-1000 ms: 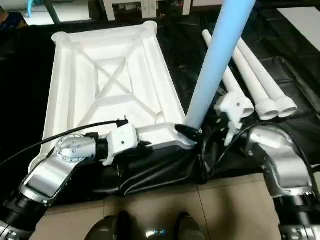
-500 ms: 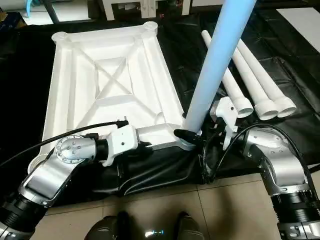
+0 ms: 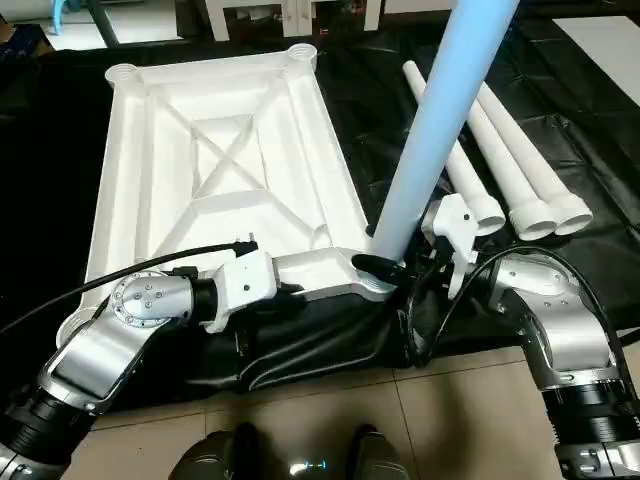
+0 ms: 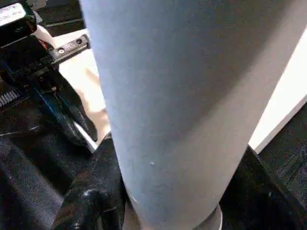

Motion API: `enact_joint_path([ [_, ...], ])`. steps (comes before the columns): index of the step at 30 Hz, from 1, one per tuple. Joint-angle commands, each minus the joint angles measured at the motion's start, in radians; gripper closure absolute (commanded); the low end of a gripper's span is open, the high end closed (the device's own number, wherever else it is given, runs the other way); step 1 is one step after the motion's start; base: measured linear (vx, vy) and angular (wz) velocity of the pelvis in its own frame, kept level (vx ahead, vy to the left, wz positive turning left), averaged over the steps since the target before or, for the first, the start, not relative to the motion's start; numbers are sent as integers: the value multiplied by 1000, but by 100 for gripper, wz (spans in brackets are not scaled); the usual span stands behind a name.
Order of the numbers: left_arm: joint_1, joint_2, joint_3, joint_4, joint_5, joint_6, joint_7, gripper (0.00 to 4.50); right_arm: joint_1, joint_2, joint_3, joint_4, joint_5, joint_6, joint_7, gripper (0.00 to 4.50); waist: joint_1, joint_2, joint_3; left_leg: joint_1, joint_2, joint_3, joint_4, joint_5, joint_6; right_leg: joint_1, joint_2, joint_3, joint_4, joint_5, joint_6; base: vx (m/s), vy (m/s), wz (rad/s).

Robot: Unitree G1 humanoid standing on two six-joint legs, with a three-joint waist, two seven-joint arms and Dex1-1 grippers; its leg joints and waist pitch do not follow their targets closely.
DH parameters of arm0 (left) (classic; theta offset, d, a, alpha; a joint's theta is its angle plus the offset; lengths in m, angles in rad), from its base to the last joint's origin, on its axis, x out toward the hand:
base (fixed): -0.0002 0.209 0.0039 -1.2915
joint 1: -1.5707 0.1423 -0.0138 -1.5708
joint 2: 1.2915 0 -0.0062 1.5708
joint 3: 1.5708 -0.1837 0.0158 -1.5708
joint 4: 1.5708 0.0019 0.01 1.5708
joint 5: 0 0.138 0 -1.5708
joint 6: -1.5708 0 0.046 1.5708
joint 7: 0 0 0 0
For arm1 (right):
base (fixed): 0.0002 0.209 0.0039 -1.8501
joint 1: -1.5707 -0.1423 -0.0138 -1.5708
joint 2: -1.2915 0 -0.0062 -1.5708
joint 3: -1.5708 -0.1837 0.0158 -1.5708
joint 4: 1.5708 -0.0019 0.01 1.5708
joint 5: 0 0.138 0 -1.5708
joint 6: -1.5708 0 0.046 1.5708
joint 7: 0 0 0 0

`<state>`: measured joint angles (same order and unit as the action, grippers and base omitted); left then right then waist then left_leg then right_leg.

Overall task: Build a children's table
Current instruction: Rotate leg to tighten

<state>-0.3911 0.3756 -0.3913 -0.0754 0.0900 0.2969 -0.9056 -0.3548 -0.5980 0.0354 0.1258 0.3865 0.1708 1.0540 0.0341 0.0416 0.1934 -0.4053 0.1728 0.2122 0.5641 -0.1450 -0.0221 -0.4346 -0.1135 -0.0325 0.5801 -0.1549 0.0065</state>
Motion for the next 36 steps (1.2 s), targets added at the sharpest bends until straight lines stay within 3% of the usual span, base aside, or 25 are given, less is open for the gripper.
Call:
enact_joint_path([
  [1,36,-23,-39,5,-23,-14,3,450,12,11,-7,30,-13,3,-27,250,-2,-46,-86,25,46,-22,-48,-125,186,47,-28,26,-53,-221,-241,0,0,0],
  [8,31,-50,-35,8,-7,47,45,450,17,83,-17,93,-94,-32,-197,253,-9,-42,-80,24,46,-26,-60,-203,126,43,-28,26,-65,-305,-215,0,0,0],
  [11,26,-75,-33,10,-4,83,69,450,11,129,-22,127,-126,-37,-296,253,-15,-48,-80,25,45,-27,-64,-243,99,41,-27,27,-69,-336,-204,0,0,0],
  [16,-4,-141,-21,12,-1,166,123,450,-39,235,-48,241,-194,-51,-540,254,-33,-51,-76,21,40,-33,-72,-305,54,38,-28,25,-80,-432,-173,0,0,0],
  [21,-42,-185,-3,-1,-9,253,160,450,-96,308,-50,317,-234,-60,-692,254,-38,-46,-72,26,39,-36,-76,-363,31,31,-27,24,-89,-475,-149,0,0,0],
  [24,-63,-205,10,-5,3,298,188,450,-139,355,-48,372,-260,-62,-785,254,-47,-46,-72,23,38,-39,-78,-382,19,31,-25,20,-88,-467,-146,0,0,0],
  [25,-72,-216,17,-6,6,322,203,450,-160,378,-47,400,-274,-67,-832,254,-47,-36,-71,23,39,-41,-78,-385,13,30,-26,20,-85,-450,-151,0,0,0],
  [27,-80,-228,27,-3,11,344,225,450,-178,401,-44,425,-290,-67,-881,254,-53,-39,-73,13,36,-44,-80,-377,6,38,-25,15,-81,-413,-156,0,0,0],
  [28,-87,-243,42,2,14,372,254,450,-202,433,-45,459,-310,-69,-958,254,-50,-33,-74,15,36,-45,-80,-378,5,38,-25,14,-80,-390,-158,0,0,0],
  [33,-98,-264,69,14,17,386,301,450,-236,483,-46,508,-359,-106,-1114,254,-49,-37,-77,23,34,-39,-76,-373,13,32,-20,17,-79,-322,-167,0,0,0],
  [35,-101,-274,80,11,10,394,311,450,-247,498,-47,526,-372,-129,-1156,254,-51,-37,-79,17,33,-37,-74,-352,18,35,-19,17,-74,-289,-177,0,0,0],
  [36,-102,-278,85,10,5,399,314,450,-254,507,-47,536,-380,-142,-1182,254,-50,-42,-81,16,33,-37,-74,-349,22,36,-20,16,-75,-290,-176,0,0,0],
])
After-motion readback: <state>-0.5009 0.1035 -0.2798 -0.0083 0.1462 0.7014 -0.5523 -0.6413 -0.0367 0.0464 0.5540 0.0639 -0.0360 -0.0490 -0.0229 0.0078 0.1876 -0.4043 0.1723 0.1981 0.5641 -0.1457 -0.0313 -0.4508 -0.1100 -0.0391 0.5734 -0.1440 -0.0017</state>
